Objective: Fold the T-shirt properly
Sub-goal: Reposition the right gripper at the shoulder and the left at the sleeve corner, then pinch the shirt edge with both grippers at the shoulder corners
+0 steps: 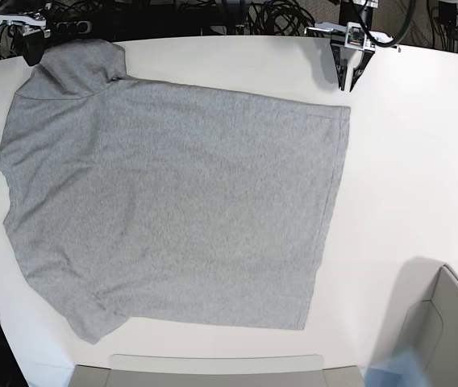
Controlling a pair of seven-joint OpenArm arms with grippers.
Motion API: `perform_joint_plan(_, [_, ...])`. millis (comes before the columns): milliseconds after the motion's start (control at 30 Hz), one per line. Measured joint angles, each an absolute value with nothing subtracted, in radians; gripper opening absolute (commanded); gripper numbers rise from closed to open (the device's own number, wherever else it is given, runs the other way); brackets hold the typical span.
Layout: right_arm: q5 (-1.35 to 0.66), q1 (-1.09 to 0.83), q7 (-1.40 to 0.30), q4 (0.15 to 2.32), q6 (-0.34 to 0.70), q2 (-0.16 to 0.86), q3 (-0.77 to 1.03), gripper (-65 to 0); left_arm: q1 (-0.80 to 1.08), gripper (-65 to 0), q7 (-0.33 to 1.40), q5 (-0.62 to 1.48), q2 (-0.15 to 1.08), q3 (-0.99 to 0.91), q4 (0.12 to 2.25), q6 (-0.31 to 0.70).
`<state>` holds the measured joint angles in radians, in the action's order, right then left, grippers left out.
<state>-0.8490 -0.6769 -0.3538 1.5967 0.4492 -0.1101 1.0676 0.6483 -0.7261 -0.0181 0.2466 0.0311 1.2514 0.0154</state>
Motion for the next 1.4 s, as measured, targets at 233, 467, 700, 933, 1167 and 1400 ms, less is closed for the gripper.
perform_joint_plan(233, [-0.598, -0.489, -0.472, 1.609, 0.466, -0.109, 1.213, -36.8, 0.651, -55.5, -0.53, -0.008, 0.251, 0.03, 1.391, 0.011])
perform_joint_plan(467, [-0.422, -0.364, -0.548, 1.519, 0.626, -0.109, 1.291, -36.8, 0.649, -55.5, -0.494, -0.011, 0.252, 0.03, 1.428, 0.012])
perform_joint_plan(700, [-0.298, -0.298, -0.465, 1.453, 0.682, -0.123, 1.33, -36.8, 0.648, -55.5, -0.494, -0.008, 0.251, 0.03, 1.428, 0.009])
perform_joint_plan(933, [-0.24, -0.292, -0.448, 1.473, 0.682, -0.153, 1.324, -36.8, 0.634, -55.5, -0.489, -0.009, 0.252, 0.054, 1.428, 0.007])
perform_joint_plan(1167, [-0.244, -0.337, -0.428, 1.473, 0.682, -0.15, 1.321, -36.8, 0.631, -55.5, -0.49, -0.008, 0.249, 0.084, 1.428, 0.009])
perform_joint_plan(1400, [-0.257, -0.36, -0.378, 1.431, 0.682, -0.145, 1.319, -36.8, 0.632, -55.5, -0.49, -0.008, 0.249, 0.084, 1.428, 0.008])
